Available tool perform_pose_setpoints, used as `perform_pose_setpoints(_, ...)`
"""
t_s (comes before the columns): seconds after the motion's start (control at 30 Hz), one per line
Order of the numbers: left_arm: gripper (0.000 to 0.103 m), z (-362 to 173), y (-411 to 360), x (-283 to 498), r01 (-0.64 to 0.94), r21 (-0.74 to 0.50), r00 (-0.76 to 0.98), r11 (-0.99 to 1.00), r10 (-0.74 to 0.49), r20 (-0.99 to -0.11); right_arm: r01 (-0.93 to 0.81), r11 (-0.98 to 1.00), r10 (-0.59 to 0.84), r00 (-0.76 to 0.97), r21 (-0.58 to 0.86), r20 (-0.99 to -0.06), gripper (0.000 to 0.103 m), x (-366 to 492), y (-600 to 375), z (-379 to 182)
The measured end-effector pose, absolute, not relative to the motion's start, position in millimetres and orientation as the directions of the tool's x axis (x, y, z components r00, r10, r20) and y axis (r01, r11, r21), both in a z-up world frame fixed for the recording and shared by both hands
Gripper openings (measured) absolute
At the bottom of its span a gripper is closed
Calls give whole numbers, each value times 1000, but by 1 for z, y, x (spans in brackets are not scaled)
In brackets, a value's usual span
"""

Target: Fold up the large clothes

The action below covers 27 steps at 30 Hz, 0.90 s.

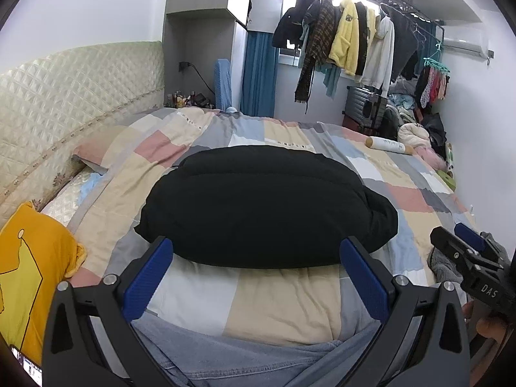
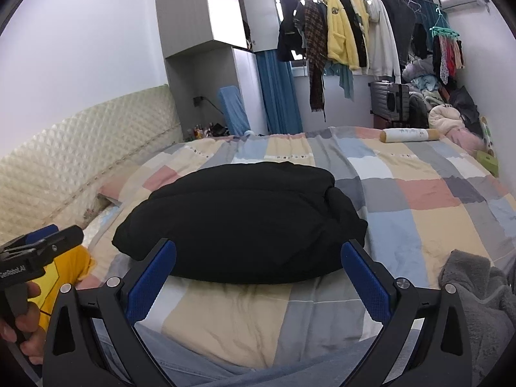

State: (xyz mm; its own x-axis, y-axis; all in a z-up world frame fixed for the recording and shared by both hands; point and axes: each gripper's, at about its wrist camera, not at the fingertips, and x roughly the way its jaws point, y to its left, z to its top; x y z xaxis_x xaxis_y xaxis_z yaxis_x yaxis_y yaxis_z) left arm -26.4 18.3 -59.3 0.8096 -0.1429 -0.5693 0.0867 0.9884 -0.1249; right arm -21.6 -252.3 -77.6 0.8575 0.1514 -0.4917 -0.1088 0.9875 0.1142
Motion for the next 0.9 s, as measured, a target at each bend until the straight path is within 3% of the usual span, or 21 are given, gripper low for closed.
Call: perform_pose_setpoints(0.9,103,-67,18,-20,66,-107,786,992,-118,-607,-145,984,175,868,100,-466,103,-23,-247,-61)
